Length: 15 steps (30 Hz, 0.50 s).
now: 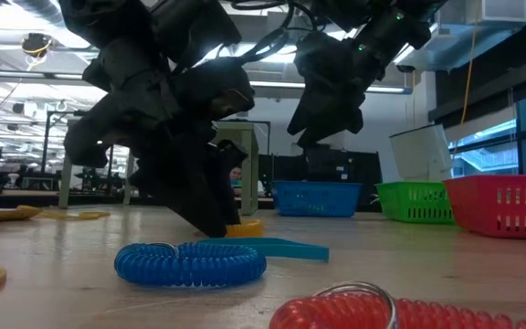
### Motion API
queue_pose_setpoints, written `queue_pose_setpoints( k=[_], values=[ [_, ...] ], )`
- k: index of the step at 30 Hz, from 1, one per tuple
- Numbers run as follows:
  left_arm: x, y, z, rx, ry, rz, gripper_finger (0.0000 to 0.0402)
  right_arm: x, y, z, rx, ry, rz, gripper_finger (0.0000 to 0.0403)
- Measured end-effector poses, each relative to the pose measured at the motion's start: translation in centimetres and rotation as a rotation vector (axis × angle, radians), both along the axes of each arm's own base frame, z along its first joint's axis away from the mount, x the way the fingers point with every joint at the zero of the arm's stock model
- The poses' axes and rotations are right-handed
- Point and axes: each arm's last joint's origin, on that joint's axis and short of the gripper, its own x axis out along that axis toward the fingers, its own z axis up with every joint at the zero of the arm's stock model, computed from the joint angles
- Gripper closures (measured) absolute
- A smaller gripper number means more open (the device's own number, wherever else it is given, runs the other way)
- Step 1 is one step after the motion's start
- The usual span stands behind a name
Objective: Pick & Place Office Desk Supplies
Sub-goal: Put the yellow spring keychain into the blue bin
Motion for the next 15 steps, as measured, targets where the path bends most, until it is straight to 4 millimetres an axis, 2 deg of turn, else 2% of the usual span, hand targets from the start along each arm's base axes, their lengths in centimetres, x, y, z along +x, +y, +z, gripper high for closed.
queue_pose_setpoints(
  k=[8, 13, 15],
  values=[
    [0.0, 0.1, 0.5, 0.014, -0.043, 0.016, 0.0386, 0.0, 0.0, 0.0, 0.000, -0.005, 0.000, 0.0183],
    [-0.6, 0.5, 2.6, 0.071, -0.082, 0.060, 0.0386, 0.1, 0.0, 0.0, 0.000, -0.007, 0.000, 0.0183],
    [-0.7, 0.7, 4.4, 0.115, -0.151, 0.091, 0.0385, 0.1, 0.0, 0.1, 0.000, -0.008, 0.000, 0.0183]
  ],
)
